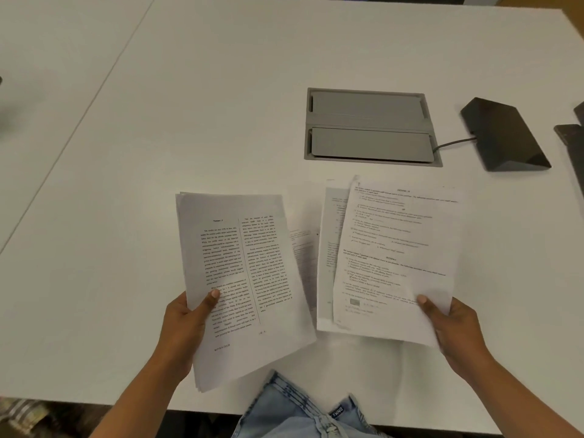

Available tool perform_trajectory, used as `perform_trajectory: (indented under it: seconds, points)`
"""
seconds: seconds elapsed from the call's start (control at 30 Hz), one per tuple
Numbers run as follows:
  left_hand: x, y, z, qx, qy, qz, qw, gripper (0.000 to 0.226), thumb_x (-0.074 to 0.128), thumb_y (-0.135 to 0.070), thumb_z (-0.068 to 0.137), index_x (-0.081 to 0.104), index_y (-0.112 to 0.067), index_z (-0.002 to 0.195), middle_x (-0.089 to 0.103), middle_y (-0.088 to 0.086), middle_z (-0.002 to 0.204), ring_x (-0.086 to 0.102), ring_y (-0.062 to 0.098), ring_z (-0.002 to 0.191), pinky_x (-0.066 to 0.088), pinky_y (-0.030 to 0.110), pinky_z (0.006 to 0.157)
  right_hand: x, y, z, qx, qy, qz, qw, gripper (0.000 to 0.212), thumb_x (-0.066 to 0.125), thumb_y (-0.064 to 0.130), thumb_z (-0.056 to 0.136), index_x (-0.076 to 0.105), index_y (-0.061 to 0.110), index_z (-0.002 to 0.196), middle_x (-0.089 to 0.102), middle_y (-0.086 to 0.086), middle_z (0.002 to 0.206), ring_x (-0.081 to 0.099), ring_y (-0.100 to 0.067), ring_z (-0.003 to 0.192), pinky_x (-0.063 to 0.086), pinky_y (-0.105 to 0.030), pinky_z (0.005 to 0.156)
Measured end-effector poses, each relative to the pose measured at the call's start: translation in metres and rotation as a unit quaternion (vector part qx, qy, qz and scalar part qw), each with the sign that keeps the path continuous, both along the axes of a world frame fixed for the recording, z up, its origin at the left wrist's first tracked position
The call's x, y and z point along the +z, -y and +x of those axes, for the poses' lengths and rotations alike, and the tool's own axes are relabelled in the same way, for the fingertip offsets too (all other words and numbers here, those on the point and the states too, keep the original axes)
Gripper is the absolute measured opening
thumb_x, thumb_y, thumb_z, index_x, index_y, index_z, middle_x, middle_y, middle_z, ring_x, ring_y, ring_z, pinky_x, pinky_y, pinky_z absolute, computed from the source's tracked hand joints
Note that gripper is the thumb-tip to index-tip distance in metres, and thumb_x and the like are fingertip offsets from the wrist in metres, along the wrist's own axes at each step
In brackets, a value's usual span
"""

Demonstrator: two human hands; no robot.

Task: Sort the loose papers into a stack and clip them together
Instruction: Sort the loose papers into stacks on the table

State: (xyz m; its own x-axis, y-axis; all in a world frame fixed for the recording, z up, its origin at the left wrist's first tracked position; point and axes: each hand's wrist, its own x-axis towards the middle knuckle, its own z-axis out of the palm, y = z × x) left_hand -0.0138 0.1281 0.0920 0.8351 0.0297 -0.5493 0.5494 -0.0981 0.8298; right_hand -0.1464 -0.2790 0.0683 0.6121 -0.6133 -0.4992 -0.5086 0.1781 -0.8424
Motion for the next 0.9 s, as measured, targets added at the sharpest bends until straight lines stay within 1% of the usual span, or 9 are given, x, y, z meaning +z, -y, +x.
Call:
perform_trajectory:
  seconds: [0.1, 0.3, 0.43, 0.5, 0.63, 0.7, 0.77, 0.83, 0.9]
  points:
    - [0.002, 0.013, -0.002, -0.015, -0.014, -0.022, 1.0, 0.022, 0.069, -0.03, 0.091, 0.072, -0.02, 0.11, 0.081, 0.004, 0.097, 0.079, 0.028, 0.08, 0.063, 0.044, 0.066, 0.012, -0.012, 0.004, 0.035, 0.017, 0.023, 0.999, 0.038, 0.076, 0.032, 0.076, 0.072, 0.013, 0.108, 0.078, -0.005, 0.103, 0.074, -0.023, 0.094, 0.056, -0.04, 0.087]
    - [0.012, 0.049, -0.007, -0.048, -0.029, -0.1, 0.993, 0.027, 0.072, -0.032, 0.084, 0.077, -0.021, 0.108, 0.08, 0.01, 0.105, 0.077, 0.031, 0.093, 0.064, 0.039, 0.071, 0.031, -0.046, 0.022, 0.099, 0.071, 0.051, 0.991, 0.031, 0.076, 0.031, 0.072, 0.075, 0.014, 0.097, 0.079, -0.004, 0.096, 0.076, -0.021, 0.085, 0.059, -0.024, 0.064]
    - [0.021, 0.07, -0.009, -0.081, -0.017, -0.134, 0.988, 0.028, 0.067, -0.039, 0.086, 0.079, -0.026, 0.107, 0.078, 0.011, 0.109, 0.074, 0.032, 0.102, 0.062, 0.042, 0.082, 0.036, -0.06, 0.036, 0.162, 0.065, 0.051, 0.983, 0.04, 0.078, 0.036, 0.078, 0.068, 0.024, 0.115, 0.076, 0.005, 0.11, 0.073, -0.016, 0.098, 0.058, -0.033, 0.08]
    - [0.024, 0.077, -0.009, -0.087, -0.023, -0.137, 0.986, 0.034, 0.057, -0.049, 0.09, 0.077, -0.03, 0.11, 0.078, 0.007, 0.113, 0.073, 0.029, 0.106, 0.059, 0.044, 0.09, 0.035, -0.063, 0.041, 0.198, 0.052, 0.107, 0.973, 0.042, 0.072, 0.042, 0.085, 0.063, 0.028, 0.123, 0.073, 0.007, 0.118, 0.071, -0.016, 0.105, 0.056, -0.039, 0.089]
    - [0.028, 0.089, -0.004, -0.073, -0.067, -0.106, 0.989, 0.055, 0.037, -0.074, 0.078, 0.071, -0.039, 0.102, 0.08, -0.005, 0.103, 0.075, 0.019, 0.096, 0.059, 0.038, 0.087, 0.036, -0.068, 0.046, 0.205, 0.067, 0.143, 0.966, 0.036, 0.069, 0.035, 0.086, 0.065, 0.028, 0.121, 0.073, 0.003, 0.119, 0.071, -0.019, 0.106, 0.058, -0.035, 0.085]
    - [0.026, 0.09, -0.002, -0.098, -0.023, -0.108, 0.989, 0.044, 0.055, -0.063, 0.081, 0.072, -0.032, 0.107, 0.079, 0.0, 0.108, 0.077, 0.021, 0.095, 0.062, 0.037, 0.079, 0.037, -0.068, 0.048, 0.188, 0.086, 0.127, 0.97, 0.034, 0.071, 0.03, 0.084, 0.067, 0.03, 0.118, 0.074, 0.003, 0.118, 0.072, -0.019, 0.104, 0.059, -0.029, 0.079]
    - [0.027, 0.087, 0.001, -0.132, 0.012, -0.129, 0.983, 0.029, 0.07, -0.036, 0.086, 0.074, -0.023, 0.111, 0.077, 0.007, 0.115, 0.075, 0.025, 0.101, 0.062, 0.038, 0.08, 0.039, -0.065, 0.051, 0.181, 0.1, 0.094, 0.974, 0.042, 0.077, 0.025, 0.079, 0.066, 0.027, 0.119, 0.074, 0.004, 0.116, 0.072, -0.017, 0.104, 0.059, -0.029, 0.079]
    - [0.027, 0.086, 0.003, -0.186, 0.034, -0.134, 0.973, 0.024, 0.067, -0.012, 0.092, 0.074, -0.014, 0.114, 0.077, 0.009, 0.116, 0.074, 0.025, 0.104, 0.061, 0.034, 0.082, 0.041, -0.062, 0.055, 0.177, 0.106, 0.043, 0.978, 0.051, 0.083, 0.019, 0.075, 0.063, 0.025, 0.122, 0.074, 0.007, 0.114, 0.071, -0.01, 0.101, 0.059, -0.028, 0.08]
    - [0.03, 0.092, 0.006, -0.211, 0.061, -0.085, 0.972, 0.02, 0.061, 0.001, 0.095, 0.076, -0.009, 0.105, 0.079, 0.009, 0.104, 0.075, 0.019, 0.092, 0.061, 0.034, 0.078, 0.044, -0.06, 0.058, 0.183, 0.116, -0.007, 0.976, 0.044, 0.083, 0.015, 0.076, 0.066, 0.03, 0.114, 0.075, 0.012, 0.107, 0.072, -0.004, 0.094, 0.058, -0.021, 0.074]
